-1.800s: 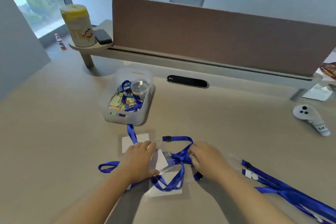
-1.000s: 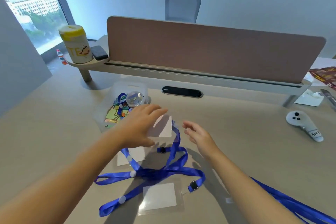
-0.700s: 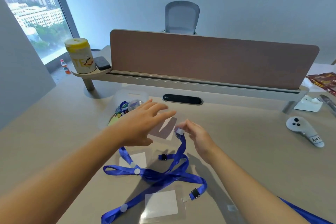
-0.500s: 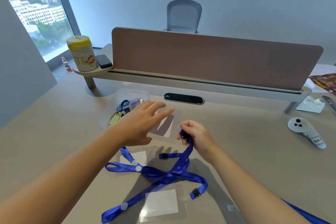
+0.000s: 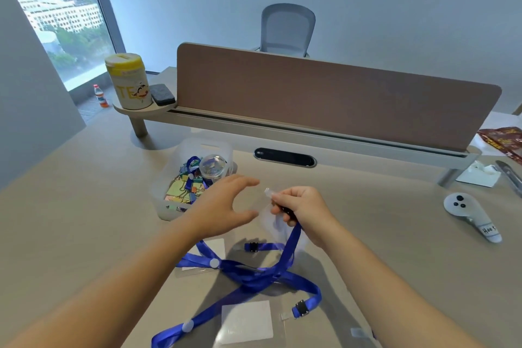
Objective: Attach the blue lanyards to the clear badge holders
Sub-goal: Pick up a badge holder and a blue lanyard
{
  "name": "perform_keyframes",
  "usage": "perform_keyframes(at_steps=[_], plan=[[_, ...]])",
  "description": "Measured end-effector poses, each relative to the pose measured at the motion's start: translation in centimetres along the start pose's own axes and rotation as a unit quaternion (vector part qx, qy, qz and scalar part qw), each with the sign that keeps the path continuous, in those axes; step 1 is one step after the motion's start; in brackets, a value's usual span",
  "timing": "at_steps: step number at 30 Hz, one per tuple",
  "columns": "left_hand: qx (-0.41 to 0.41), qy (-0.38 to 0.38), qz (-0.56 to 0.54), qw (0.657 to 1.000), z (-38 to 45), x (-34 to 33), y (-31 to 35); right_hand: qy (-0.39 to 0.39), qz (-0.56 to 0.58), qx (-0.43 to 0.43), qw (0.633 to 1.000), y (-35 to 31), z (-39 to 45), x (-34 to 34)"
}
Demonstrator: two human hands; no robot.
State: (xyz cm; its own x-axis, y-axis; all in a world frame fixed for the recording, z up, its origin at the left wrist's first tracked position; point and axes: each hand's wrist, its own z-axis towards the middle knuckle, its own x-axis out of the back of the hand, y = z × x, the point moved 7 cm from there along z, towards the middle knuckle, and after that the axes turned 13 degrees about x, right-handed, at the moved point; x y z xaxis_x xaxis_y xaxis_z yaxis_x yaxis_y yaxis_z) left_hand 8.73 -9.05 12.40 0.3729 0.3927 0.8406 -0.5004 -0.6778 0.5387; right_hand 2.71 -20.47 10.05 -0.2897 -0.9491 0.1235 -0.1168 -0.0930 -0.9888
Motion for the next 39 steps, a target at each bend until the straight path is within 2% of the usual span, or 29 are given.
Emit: perform_keyframes(at_steps=[3, 6, 11, 16, 22, 28, 31, 36, 39], plan=[[-0.026, 0.067, -0.041, 0.997, -0.2, 0.7, 1.1, 0.007, 0.027, -0.005, 1.000, -0.2, 0.2, -0.3], [-0.064, 0.136, 0.023, 0.988, -0.3, 0.8, 1.8, -0.005, 0.024, -0.008, 1.000, -0.2, 0.3, -0.7], [-0.158, 0.241, 0.149, 0.946, -0.7, 1.4, 2.5, -0.004, -0.013, 0.008, 1.000, -0.7, 0.3, -0.9], [-0.225, 0.219, 0.212, 0.926, -0.9, 1.0, 3.3, 0.004, -0.096, 0.064, 0.993, -1.8, 0.5, -1.3], [-0.251, 0.201, 0.279, 0.905, -0.9, 0.3, 3.5, -0.005, -0.158, 0.098, 0.983, -2.1, 0.7, -1.5], [-0.213, 0.219, 0.244, 0.920, -0.6, 0.9, 3.4, -0.003, -0.195, 0.132, 0.972, -2.8, 0.9, -1.7], [-0.169, 0.234, 0.169, 0.942, -0.4, 1.5, 3.0, 0.012, -0.184, 0.139, 0.973, -2.8, 1.0, -1.7], [-0.079, 0.206, 0.030, 0.975, 0.1, 1.7, 2.1, 0.046, -0.149, 0.133, 0.979, -2.6, 1.1, -1.7], [-0.009, 0.198, -0.062, 0.978, 0.5, 1.9, 1.2, 0.061, -0.132, 0.129, 0.981, -2.4, 1.2, -1.7]])
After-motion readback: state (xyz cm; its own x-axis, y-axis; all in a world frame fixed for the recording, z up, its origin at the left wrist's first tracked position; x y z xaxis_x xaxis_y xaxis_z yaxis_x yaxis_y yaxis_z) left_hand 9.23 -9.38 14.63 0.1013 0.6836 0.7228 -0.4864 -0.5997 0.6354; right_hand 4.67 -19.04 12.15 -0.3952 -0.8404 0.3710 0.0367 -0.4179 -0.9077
